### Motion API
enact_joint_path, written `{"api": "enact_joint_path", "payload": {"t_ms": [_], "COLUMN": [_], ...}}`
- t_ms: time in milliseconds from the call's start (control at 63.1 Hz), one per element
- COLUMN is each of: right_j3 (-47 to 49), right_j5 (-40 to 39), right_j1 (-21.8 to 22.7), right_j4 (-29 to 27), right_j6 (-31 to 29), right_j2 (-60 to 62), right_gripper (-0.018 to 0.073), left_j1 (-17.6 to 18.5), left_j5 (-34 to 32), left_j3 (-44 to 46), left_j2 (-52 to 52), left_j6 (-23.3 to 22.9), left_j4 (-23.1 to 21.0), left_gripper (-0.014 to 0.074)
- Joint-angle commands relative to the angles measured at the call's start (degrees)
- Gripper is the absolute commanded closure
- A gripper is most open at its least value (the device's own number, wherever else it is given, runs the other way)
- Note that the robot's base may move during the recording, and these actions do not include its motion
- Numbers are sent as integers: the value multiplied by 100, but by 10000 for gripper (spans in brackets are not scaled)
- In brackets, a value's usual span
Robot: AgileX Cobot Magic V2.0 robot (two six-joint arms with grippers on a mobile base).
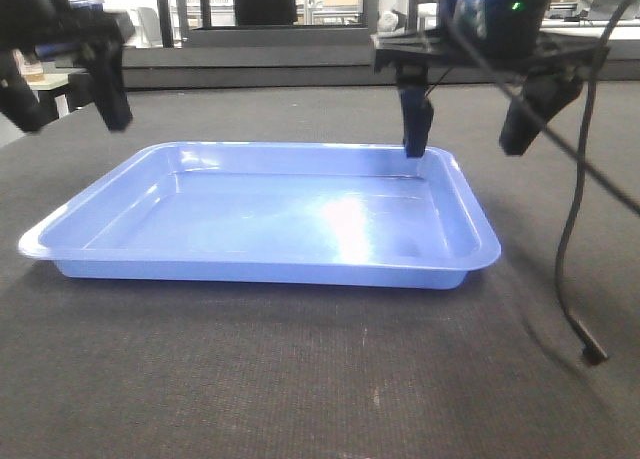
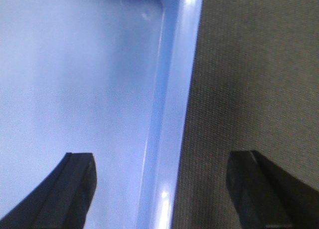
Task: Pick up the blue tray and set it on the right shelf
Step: 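Lower both grippers onto opposite rims of the blue tray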
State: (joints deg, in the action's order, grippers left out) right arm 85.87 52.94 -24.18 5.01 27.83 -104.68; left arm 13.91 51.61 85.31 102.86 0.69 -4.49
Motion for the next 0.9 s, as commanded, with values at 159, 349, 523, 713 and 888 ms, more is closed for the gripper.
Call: {"api": "enact_joint_path", "payload": {"t_ms": [159, 349, 523, 713, 888], "right_j3": [224, 224, 224, 224, 224], "right_j5": [-342, -400, -407, -488, -453], "right_j1": [39, 39, 39, 32, 32], "right_j4": [121, 121, 121, 121, 121], "right_j6": [37, 37, 37, 37, 37], "right_j2": [-33, -271, -477, -501, -501], "right_gripper": [-64, -64, -63, 32, 363], "left_j1": [54, 54, 54, 54, 54], "left_j5": [-103, -138, -138, -104, -94], "left_j3": [296, 296, 296, 296, 296], "left_j2": [289, 514, 617, 669, 669], "left_j6": [-69, -69, -69, -69, -69], "left_j4": [34, 10, -68, -114, -119], "left_gripper": [145, 145, 145, 145, 251]}}
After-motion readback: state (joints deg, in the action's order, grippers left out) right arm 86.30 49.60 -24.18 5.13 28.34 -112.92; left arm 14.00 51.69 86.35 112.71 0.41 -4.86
